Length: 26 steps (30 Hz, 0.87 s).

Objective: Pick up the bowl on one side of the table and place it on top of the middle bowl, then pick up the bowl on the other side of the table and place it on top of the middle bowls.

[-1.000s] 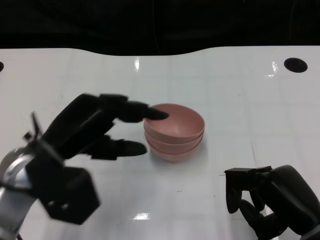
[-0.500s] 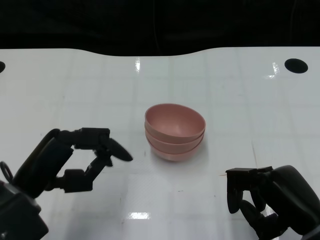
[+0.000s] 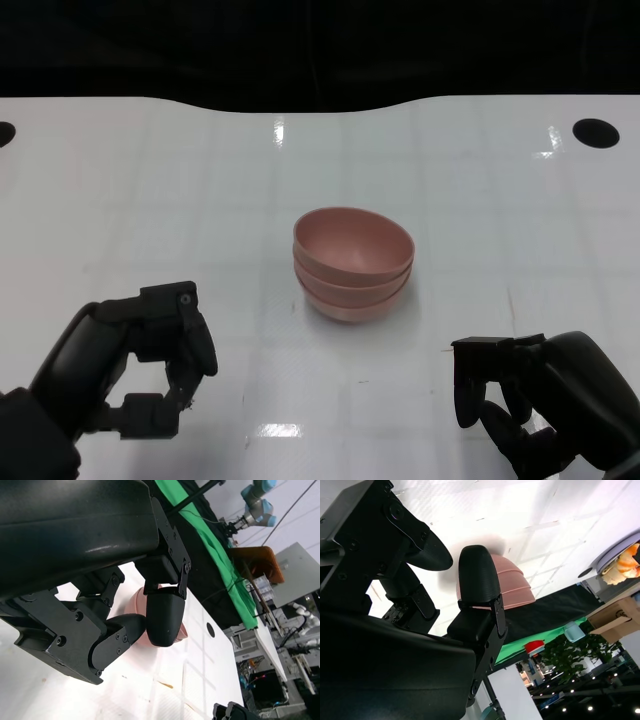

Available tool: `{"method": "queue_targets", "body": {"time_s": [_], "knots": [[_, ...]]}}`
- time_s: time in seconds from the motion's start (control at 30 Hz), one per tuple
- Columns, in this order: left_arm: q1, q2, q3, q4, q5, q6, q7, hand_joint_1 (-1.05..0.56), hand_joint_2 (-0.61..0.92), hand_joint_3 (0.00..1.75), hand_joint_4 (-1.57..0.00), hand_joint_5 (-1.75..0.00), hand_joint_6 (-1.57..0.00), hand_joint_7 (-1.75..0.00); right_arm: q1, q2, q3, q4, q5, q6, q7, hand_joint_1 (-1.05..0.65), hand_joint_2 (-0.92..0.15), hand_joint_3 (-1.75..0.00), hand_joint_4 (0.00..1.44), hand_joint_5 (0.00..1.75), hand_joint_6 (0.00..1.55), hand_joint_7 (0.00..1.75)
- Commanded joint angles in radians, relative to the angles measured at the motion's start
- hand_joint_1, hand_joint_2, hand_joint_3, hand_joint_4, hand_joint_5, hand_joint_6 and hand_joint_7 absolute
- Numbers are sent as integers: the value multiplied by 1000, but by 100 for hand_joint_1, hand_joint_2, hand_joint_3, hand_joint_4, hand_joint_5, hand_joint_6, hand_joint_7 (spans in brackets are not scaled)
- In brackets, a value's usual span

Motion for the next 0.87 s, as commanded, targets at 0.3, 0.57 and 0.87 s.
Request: {"method": "queue_targets", "body": {"time_s": [0.3, 0.57, 0.87], "knots": [[2, -65, 30, 44, -29, 47, -13, -13, 53, 112, -84, -175, -68, -173, 4, -11, -16, 8, 27, -3, -2, -4, -14, -159, 99, 175, 85, 156], [6, -48, 38, 44, -21, 77, -42, -14, 54, 105, -88, -175, -72, -171, 0, -9, -17, 21, 21, -1, -11, -3, -14, -159, 99, 175, 86, 155], [-2, -40, 45, 37, -21, 108, -71, -13, 45, 117, -87, -175, -71, -175, -9, -9, -16, 36, 20, -10, -22, -2, -14, -160, 99, 175, 86, 154]]}}
